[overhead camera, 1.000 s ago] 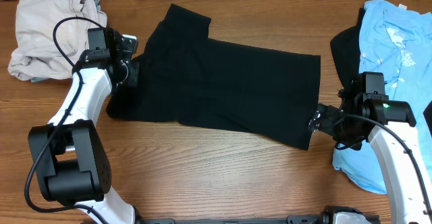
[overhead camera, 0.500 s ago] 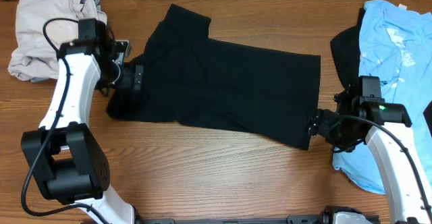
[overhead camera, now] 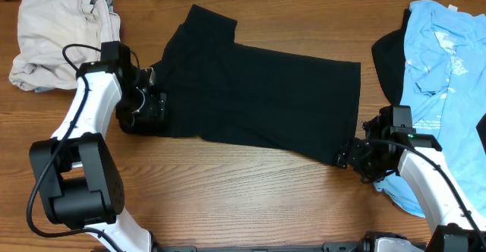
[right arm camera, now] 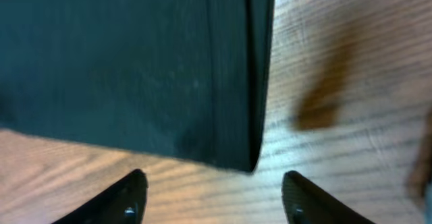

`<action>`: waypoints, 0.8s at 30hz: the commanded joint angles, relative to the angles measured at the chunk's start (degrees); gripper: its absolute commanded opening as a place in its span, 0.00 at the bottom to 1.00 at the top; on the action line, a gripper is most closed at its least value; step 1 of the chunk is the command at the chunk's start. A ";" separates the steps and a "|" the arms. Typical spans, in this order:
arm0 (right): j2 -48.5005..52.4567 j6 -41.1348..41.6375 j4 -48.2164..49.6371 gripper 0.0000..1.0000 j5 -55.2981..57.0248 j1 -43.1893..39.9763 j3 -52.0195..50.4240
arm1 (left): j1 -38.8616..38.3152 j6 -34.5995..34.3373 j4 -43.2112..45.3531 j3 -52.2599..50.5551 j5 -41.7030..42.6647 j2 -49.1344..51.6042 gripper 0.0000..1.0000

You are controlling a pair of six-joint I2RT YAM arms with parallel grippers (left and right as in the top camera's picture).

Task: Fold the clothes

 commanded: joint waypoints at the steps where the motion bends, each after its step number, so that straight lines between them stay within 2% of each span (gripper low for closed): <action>1: -0.11 -0.04 3.21 0.64 -1.44 0.13 -2.60 | -0.39 -1.09 3.85 -1.81 -3.61 0.24 0.76; 7: -0.11 0.20 6.86 0.54 -3.23 0.13 -4.92 | -0.39 0.00 9.11 -3.48 -4.37 0.26 0.73; 12: 0.35 0.20 9.57 0.40 -3.21 0.13 -4.94 | -0.39 -0.02 11.69 -4.02 -4.98 0.33 0.72; 20: 6.23 1.49 11.98 0.34 -3.04 0.13 -4.92 | -0.39 -0.02 13.07 -4.09 -5.16 0.35 0.72; 21: 6.69 1.55 12.15 0.31 -3.04 0.13 -4.92 | -0.39 -0.02 13.11 -4.09 -5.16 0.35 0.73; 24: 7.08 3.30 12.09 0.16 -1.53 0.11 -4.81 | -0.39 -0.02 13.09 -4.09 -5.18 0.35 0.73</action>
